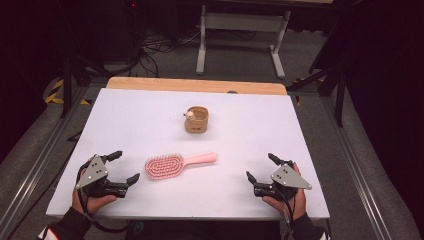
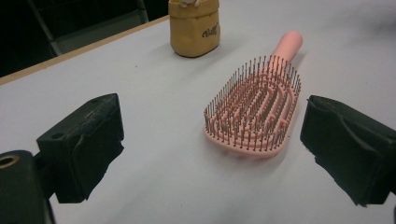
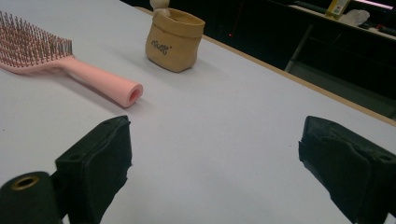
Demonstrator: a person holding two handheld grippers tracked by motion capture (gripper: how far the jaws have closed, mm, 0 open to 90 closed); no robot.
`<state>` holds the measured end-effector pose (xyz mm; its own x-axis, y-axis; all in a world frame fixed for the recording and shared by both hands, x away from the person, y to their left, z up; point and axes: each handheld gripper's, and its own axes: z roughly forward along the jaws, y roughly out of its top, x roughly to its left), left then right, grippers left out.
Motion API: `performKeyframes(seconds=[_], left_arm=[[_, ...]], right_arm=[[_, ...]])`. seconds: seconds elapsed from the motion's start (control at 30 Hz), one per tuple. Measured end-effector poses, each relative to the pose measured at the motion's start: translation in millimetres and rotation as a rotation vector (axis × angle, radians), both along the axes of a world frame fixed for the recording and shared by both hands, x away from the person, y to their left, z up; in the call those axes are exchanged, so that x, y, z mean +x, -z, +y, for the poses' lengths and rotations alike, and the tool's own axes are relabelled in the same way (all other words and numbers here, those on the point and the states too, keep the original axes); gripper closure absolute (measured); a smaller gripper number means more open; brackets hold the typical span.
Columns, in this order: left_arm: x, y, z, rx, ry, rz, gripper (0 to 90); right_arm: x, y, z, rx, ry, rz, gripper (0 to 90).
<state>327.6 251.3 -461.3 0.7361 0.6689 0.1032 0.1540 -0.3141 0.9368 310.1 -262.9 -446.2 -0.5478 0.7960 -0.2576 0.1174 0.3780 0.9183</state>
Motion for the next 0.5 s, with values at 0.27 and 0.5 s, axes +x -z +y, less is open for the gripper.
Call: performKeyframes(seconds=[0.27, 0.5], left_arm=[[1.4, 1.9, -3.6, 0.014, 0.007, 0.010, 7.8], [2.3, 2.3, -0.3, 0.015, 0.002, 0.012, 7.9]], right_arm=[[0.6, 0.1, -3.6, 0.005, 0.017, 0.000, 11.1], [3.9, -1.0, -3.1, -0.004, 0.065, 0.000, 14.3]])
